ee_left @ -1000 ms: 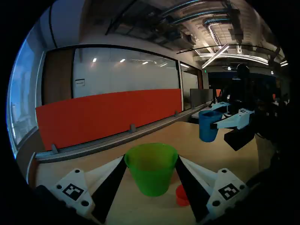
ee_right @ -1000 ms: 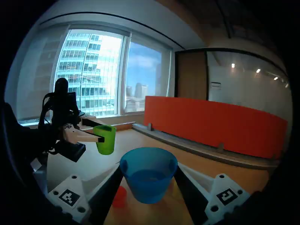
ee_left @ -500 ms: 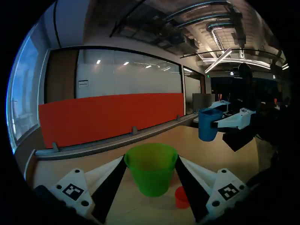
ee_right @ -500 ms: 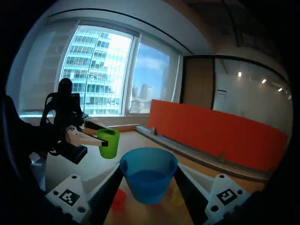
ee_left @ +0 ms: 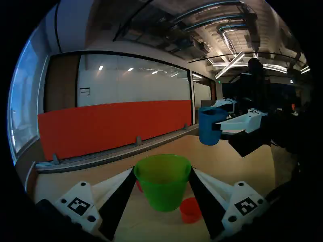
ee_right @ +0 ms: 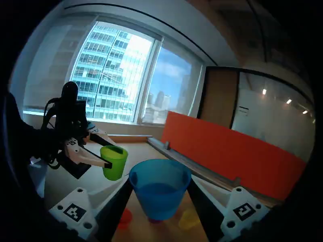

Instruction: Pour water

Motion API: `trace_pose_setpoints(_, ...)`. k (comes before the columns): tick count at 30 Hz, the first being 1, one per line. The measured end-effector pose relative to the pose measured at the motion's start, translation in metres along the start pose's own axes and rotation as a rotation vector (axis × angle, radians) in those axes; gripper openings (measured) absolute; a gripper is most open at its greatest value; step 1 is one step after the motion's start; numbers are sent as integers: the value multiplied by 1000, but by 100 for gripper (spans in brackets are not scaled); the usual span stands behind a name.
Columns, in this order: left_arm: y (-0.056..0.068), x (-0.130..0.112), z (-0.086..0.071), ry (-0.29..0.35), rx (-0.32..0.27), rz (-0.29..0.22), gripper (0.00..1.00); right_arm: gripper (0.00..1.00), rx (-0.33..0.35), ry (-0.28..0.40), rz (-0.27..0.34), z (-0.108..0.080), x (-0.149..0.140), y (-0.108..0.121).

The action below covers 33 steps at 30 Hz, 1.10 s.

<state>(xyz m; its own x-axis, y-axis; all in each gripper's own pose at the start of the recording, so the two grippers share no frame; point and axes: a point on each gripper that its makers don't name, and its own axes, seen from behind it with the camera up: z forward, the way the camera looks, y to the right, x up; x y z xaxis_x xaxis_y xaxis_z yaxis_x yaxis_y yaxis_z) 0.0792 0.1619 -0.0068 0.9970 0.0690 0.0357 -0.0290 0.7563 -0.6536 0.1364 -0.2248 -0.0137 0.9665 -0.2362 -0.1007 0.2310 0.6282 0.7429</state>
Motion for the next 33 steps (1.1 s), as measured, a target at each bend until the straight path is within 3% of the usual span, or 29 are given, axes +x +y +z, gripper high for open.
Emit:
trace_pose_setpoints(14,10,1,-1,10,-24,-10,89,90,20,17,-110,9,21,3)
trace_pose_setpoints(33,27,0,0,14,-56,9,89,90,33,18,-306,33,48,1)
